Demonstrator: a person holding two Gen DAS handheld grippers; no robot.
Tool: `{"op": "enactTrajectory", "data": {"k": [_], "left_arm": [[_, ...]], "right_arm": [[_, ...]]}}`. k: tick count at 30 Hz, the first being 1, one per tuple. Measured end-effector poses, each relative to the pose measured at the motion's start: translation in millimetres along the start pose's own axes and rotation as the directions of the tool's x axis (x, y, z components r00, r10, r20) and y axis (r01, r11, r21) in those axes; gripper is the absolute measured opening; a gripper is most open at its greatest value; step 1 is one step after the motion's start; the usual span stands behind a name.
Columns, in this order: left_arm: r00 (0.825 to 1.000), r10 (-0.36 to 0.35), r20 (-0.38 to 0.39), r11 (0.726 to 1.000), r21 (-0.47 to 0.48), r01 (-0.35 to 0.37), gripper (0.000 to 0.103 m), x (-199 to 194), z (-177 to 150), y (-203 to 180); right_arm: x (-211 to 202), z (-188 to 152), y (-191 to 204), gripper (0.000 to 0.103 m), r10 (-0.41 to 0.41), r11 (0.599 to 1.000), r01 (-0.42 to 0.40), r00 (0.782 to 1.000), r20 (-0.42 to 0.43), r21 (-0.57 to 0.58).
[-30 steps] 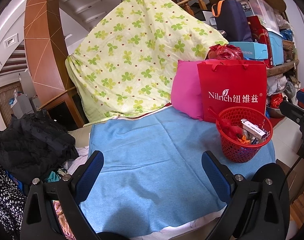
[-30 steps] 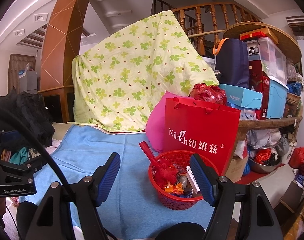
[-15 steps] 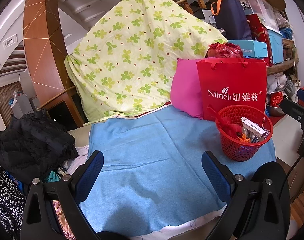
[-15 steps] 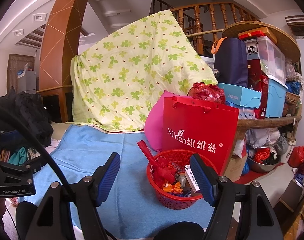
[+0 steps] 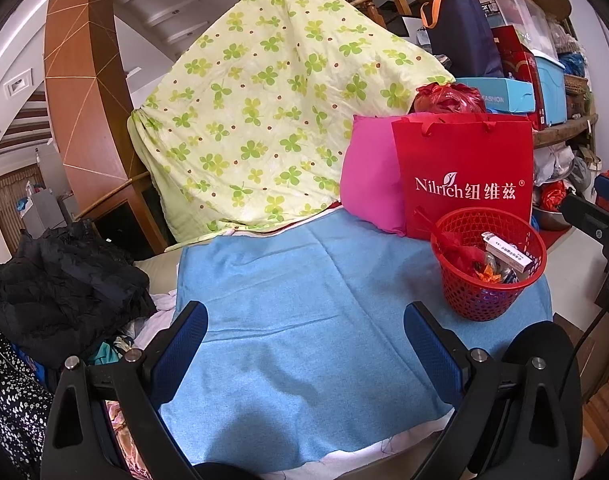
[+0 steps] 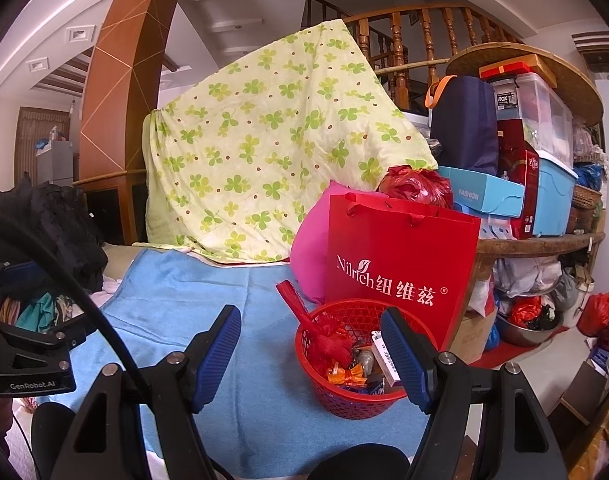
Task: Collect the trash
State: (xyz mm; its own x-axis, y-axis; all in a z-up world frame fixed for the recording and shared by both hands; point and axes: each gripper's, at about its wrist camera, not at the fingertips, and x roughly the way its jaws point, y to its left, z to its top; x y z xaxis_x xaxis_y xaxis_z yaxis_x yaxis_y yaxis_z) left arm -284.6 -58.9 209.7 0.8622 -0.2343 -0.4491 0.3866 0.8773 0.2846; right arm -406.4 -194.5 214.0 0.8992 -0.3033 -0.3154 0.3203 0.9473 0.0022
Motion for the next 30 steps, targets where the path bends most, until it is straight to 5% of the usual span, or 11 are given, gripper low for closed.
{"op": "enactTrajectory", "data": {"k": [30], "left_arm": [[0.999, -0.033, -0.019, 0.996, 0.082, 0.034, 0.098, 16, 0, -13]], "right_arm": [[15, -7, -23, 0.076, -0.007, 0.999, 0.007, 1.0, 0.003, 0.047]]}}
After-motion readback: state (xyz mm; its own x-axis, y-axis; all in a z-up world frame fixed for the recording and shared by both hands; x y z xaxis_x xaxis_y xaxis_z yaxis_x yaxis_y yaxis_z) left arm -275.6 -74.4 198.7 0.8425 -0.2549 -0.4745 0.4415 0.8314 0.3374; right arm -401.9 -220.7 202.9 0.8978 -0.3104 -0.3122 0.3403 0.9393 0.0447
